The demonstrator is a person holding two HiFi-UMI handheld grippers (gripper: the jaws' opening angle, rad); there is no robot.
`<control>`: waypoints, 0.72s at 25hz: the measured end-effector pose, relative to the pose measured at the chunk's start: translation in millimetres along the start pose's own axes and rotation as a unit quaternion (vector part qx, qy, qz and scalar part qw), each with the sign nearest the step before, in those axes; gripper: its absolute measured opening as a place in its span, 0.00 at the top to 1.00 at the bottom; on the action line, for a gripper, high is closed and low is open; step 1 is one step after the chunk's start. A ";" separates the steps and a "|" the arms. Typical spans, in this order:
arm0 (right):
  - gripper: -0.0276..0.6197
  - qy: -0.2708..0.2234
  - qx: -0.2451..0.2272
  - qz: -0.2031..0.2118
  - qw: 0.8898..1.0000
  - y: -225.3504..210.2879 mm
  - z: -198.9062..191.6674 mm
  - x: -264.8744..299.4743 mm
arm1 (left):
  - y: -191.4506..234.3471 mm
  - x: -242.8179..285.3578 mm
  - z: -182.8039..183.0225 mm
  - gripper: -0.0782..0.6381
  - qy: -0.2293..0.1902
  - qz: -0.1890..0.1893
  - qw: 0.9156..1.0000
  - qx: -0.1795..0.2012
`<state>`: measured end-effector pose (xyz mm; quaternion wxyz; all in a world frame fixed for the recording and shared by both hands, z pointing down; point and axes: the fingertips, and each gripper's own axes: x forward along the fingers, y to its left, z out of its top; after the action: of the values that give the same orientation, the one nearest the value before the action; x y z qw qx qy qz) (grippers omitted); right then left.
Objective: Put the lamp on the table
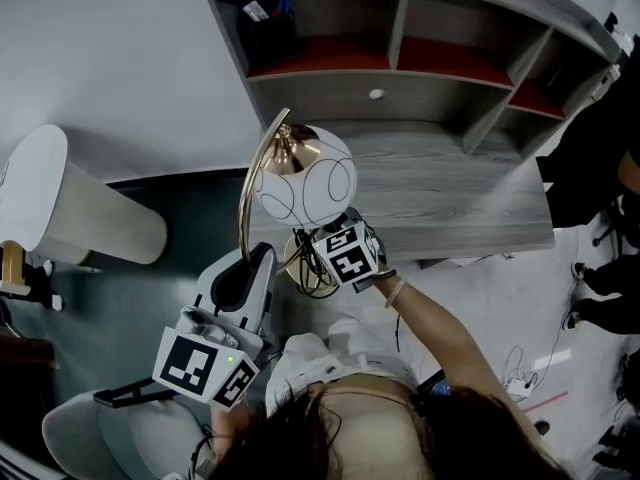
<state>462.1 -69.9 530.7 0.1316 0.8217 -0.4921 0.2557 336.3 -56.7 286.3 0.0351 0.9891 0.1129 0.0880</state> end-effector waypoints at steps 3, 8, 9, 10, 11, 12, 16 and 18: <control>0.90 0.000 0.002 -0.005 1.000 -9.6 -2.4 -2.8 | -5.4 8.0 0.1 0.87 0.001 -0.005 1.000 0.000; 0.90 0.000 0.011 -0.019 1.000 -26.9 -5.5 -6.6 | -10.7 21.8 -0.1 0.87 0.003 -0.021 1.000 0.000; 0.90 0.000 0.013 -0.022 1.000 -30.3 -6.3 -6.9 | -11.4 24.4 -0.4 0.87 0.003 -0.024 1.000 -0.001; 0.90 0.000 0.015 -0.026 1.000 -33.7 -6.9 -7.1 | -12.0 27.0 -0.5 0.87 0.003 -0.028 1.000 -0.001; 0.90 0.000 0.017 -0.029 0.999 -36.8 -7.3 -7.1 | -12.5 29.3 -0.3 0.87 0.004 -0.031 1.000 0.000; 0.90 -0.001 0.018 -0.031 0.999 -39.5 -8.0 -7.0 | -13.1 31.5 -0.1 0.87 0.005 -0.034 0.999 0.001; 0.90 0.002 0.029 -0.044 0.999 -50.5 -10.5 -8.4 | -15.7 42.0 0.7 0.87 0.010 -0.053 0.999 0.004; 0.90 0.001 0.036 -0.050 0.998 -58.2 -10.6 -7.4 | -15.8 50.3 2.5 0.87 0.011 -0.065 0.998 0.006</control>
<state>507.2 -31.4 537.5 0.1149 0.8493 -0.4404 0.2677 381.6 -29.9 290.8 0.0333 0.9789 0.1776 0.0957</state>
